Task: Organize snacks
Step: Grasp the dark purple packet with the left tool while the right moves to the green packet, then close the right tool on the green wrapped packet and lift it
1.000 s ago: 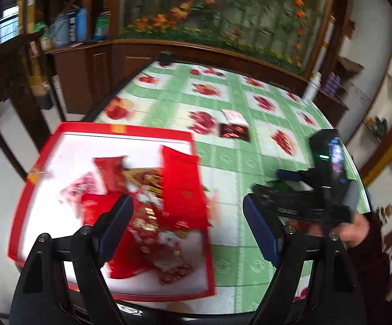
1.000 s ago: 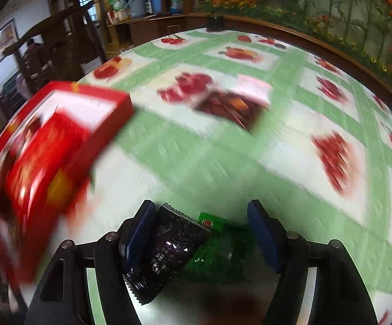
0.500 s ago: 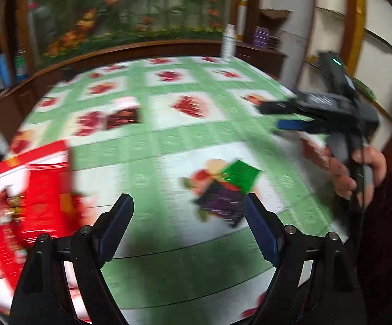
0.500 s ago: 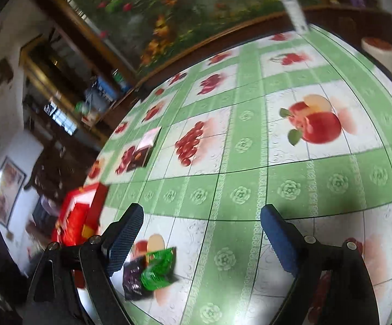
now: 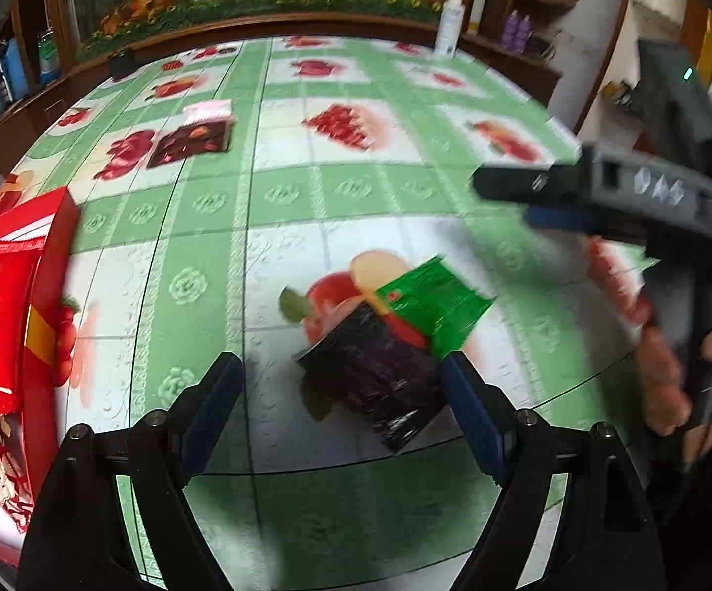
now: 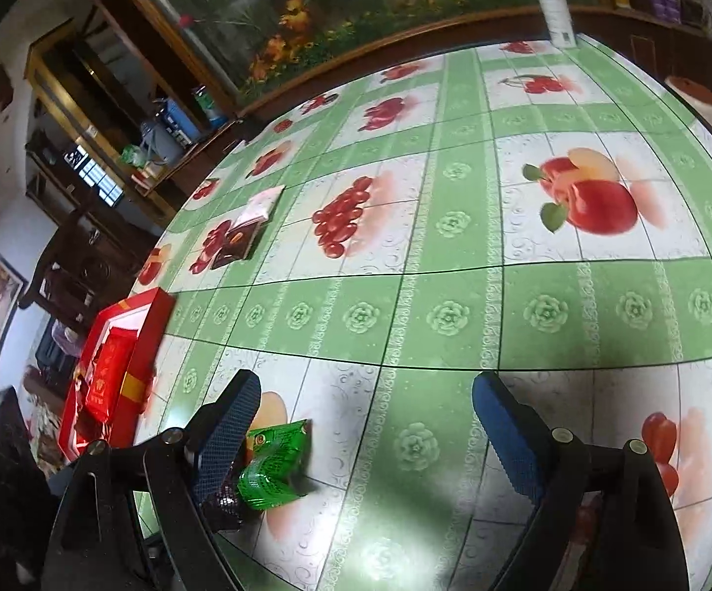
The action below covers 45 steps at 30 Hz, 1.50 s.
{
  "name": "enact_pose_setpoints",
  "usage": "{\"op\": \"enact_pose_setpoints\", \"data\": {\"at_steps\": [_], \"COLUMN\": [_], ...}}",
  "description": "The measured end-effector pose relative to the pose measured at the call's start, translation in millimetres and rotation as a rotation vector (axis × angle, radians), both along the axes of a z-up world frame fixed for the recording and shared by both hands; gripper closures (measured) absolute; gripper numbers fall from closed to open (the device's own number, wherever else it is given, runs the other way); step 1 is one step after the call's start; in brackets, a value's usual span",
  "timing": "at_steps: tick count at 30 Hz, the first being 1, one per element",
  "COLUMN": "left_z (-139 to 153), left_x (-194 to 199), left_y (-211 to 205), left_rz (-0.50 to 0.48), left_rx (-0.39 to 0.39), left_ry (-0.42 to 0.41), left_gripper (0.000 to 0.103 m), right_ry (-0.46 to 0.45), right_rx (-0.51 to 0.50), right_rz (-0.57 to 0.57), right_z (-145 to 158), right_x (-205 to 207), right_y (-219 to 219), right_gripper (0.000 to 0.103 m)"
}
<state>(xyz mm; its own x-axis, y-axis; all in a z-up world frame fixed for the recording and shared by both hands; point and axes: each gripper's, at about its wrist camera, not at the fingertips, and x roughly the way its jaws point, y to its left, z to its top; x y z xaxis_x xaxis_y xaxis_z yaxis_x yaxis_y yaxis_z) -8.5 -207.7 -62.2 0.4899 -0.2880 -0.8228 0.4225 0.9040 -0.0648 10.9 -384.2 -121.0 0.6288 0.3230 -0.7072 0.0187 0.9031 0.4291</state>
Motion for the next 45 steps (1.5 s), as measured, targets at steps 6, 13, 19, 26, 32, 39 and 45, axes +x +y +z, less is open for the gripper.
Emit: {"op": "enact_pose_setpoints", "data": {"at_steps": [6,13,19,26,32,39,45], "left_z": [-7,-7,-9,-4,-4,-2,5], "left_x": [7,16,22,24,21,17,5], "left_y": [14,27,32,39,47,58,69], "left_rz": [0.078,0.097,0.085,0.073,0.059,0.048,0.038], "left_rx": [0.032,0.036,0.017,-0.038,-0.069,-0.116,-0.135], "left_ry": [0.014,0.019,-0.032,-0.052,-0.041,-0.009,-0.008], "left_gripper": [0.02,0.02,0.02,0.066,0.083,0.085,0.085], "right_ry": [0.038,0.023,0.034,-0.104,-0.142,-0.045,0.01], "right_rx": [-0.058,-0.285,-0.377,-0.236,-0.277,-0.385,-0.439], "right_rz": [-0.025,0.018,0.005,0.03,0.152,0.184,0.183], "right_z": [-8,-13,-17,-1,7,-6,-17], "right_x": [3,0,-6,-36,-42,-31,-21], "right_y": [1,25,36,41,72,96,107], "right_gripper": [0.013,0.008,0.006,0.01,0.014,0.015,0.03]}}
